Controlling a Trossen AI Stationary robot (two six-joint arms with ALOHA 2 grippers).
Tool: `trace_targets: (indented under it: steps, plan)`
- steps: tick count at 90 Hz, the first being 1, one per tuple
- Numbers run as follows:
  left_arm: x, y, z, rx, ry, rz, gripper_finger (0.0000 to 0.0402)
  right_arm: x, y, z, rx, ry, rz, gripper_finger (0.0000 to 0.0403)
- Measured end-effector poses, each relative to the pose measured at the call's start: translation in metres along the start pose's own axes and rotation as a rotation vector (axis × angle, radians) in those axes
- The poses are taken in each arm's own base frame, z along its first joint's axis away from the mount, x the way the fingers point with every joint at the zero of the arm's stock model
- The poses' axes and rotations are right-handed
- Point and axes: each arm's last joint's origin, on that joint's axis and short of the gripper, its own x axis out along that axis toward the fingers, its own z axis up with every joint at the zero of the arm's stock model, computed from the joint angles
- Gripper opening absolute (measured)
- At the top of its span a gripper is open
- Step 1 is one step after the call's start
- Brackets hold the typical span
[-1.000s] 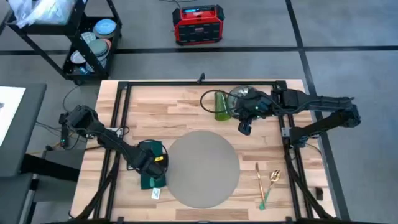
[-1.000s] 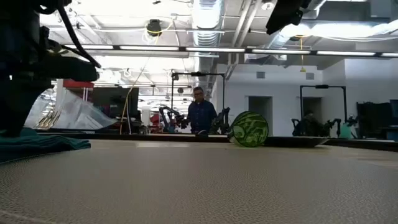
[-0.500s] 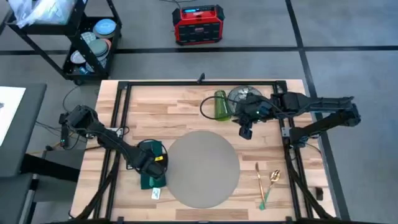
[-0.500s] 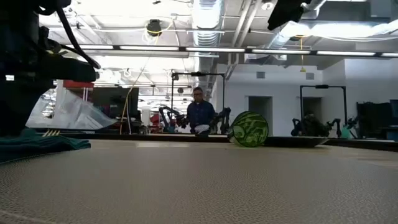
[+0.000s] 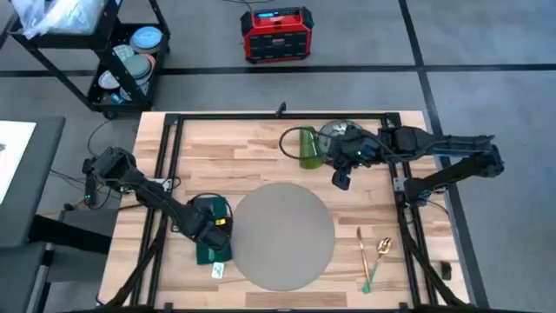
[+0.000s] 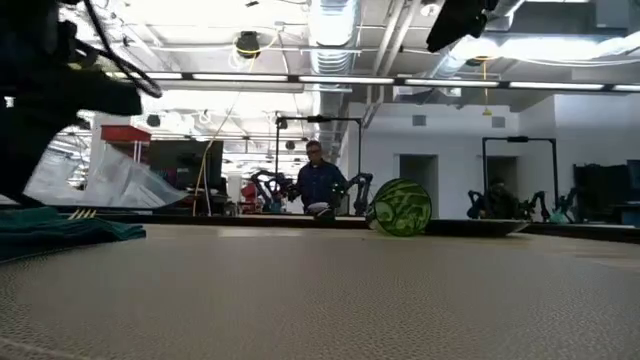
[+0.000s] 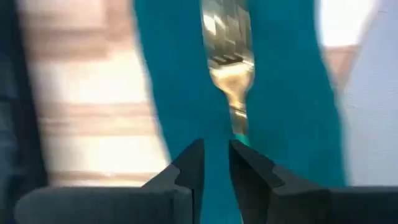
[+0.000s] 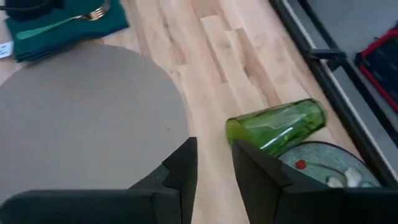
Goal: Set table place
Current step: Put the green fork on the green table napkin
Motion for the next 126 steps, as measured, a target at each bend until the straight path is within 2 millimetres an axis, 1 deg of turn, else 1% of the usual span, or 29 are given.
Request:
trace_targets:
  steps: [6, 14, 19, 27, 38, 52, 74, 94, 107, 115, 126]
  plan:
    - [0.002, 0.004, 0.002, -0.008, -0.035, 0.035, 0.0035, 0.000, -0.001, 0.000, 0.004, 0.000, -0.004, 0.0066]
    - [0.008, 0.004, 0.003, 0.024, -0.045, 0.017, 0.0012, 0.000, -0.001, 0.000, 0.004, 0.000, -0.003, 0.0056]
    - [0.013, 0.003, 0.003, 0.038, -0.039, 0.004, 0.0004, 0.000, -0.001, 0.000, 0.004, 0.000, -0.003, 0.0051]
    - [0.022, 0.004, 0.003, 0.036, -0.034, -0.003, 0.0002, 0.000, -0.001, 0.000, 0.004, 0.000, -0.003, 0.0041]
    - [0.032, 0.009, 0.008, 0.032, -0.050, 0.043, 0.0001, 0.000, -0.001, 0.000, 0.004, 0.000, -0.003, 0.0027]
    - [0.042, 0.012, 0.011, 0.069, -0.047, 0.063, 0.0000, 0.000, -0.001, 0.000, 0.004, 0.000, -0.003, 0.0010]
    - [0.054, 0.014, 0.015, 0.120, -0.038, 0.064, 0.0000, 0.001, -0.003, 0.001, -0.027, -0.003, -0.009, 0.0003]
    - [0.062, 0.015, 0.027, 0.210, -0.032, 0.108, 0.0000, 0.003, -0.015, 0.005, -0.048, -0.027, -0.042, 0.0003]
    - [0.064, 0.012, 0.034, 0.345, -0.014, 0.120, 0.0000, 0.005, -0.024, 0.009, -0.076, -0.053, -0.065, 0.0003]
    - [0.064, 0.011, 0.037, 0.400, -0.007, 0.123, 0.0000, 0.006, -0.031, 0.012, -0.096, -0.067, -0.084, 0.0003]
    - [0.064, 0.009, 0.039, 0.398, -0.001, 0.123, 0.0000, 0.007, -0.039, 0.015, -0.098, -0.087, -0.107, 0.0003]
